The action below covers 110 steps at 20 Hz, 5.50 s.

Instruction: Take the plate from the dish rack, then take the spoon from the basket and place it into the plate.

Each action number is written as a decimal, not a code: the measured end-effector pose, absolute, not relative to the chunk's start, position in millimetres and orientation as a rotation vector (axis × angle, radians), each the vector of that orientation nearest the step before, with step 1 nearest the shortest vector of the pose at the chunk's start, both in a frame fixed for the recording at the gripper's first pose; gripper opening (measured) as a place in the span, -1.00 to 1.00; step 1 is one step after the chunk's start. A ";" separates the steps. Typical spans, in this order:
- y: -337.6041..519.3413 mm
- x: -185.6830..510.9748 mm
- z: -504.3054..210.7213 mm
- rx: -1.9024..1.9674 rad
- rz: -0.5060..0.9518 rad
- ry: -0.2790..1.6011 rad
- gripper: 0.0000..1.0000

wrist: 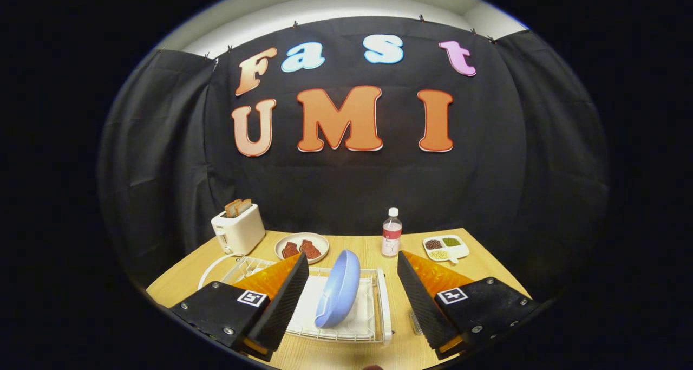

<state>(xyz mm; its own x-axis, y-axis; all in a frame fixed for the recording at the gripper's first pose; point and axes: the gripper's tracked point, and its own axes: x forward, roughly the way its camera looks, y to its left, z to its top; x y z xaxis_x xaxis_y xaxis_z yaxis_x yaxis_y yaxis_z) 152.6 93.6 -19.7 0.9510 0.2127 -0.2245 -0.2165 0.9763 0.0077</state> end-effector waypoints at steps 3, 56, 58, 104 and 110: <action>100.6 178.5 -42.0 -0.051 0.213 0.297 0.96; 119.1 113.3 -97.9 -0.034 0.050 0.602 -0.45; 117.6 88.8 -105.4 0.006 0.055 0.616 -0.45; 75.3 -26.9 -250.1 0.564 0.044 0.818 0.79; -21.3 23.7 -187.1 0.271 -0.042 0.528 0.97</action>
